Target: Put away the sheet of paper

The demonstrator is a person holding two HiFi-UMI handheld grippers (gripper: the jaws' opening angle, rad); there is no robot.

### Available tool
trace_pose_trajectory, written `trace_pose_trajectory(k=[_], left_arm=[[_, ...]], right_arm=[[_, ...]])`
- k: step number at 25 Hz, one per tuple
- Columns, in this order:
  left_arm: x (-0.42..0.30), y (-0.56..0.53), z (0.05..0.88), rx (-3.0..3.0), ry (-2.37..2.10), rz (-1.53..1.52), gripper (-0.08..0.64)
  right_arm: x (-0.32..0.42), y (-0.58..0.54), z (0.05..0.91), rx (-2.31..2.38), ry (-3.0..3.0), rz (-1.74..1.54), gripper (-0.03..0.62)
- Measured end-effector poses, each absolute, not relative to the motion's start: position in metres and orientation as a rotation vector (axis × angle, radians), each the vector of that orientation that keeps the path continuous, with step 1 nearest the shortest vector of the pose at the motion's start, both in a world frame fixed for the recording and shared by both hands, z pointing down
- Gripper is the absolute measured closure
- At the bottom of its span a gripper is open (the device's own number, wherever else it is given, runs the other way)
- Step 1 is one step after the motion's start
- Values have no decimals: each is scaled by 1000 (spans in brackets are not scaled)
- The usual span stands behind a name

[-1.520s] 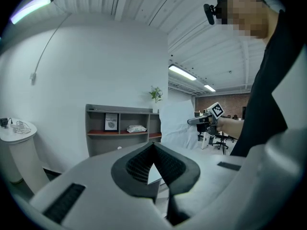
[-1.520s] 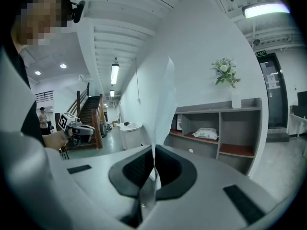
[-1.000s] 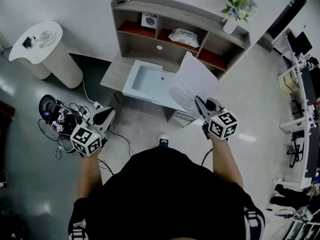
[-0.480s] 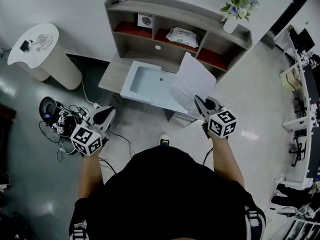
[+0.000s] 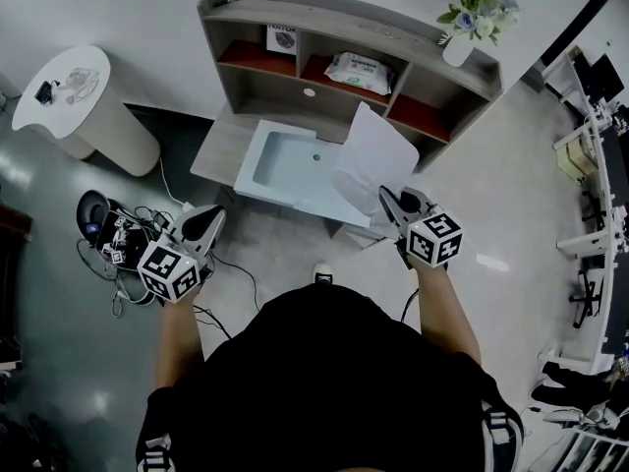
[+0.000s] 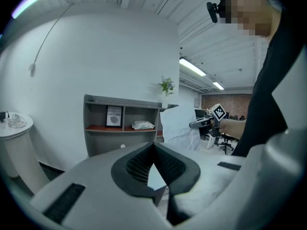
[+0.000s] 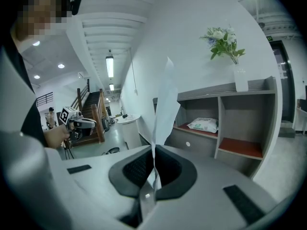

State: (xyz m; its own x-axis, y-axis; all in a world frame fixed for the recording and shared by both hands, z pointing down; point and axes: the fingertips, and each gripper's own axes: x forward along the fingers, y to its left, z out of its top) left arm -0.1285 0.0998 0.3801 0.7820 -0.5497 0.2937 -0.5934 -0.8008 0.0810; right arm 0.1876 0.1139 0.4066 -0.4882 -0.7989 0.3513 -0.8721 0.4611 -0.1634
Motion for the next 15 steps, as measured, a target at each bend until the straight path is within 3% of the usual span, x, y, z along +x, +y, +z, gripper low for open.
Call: trace_pose_trajectory(k=[15], left_arm=[[-114, 63, 396, 2769, -919, 392, 540]], right_arm=[[195, 62, 432, 1347, -2470, 506, 578]])
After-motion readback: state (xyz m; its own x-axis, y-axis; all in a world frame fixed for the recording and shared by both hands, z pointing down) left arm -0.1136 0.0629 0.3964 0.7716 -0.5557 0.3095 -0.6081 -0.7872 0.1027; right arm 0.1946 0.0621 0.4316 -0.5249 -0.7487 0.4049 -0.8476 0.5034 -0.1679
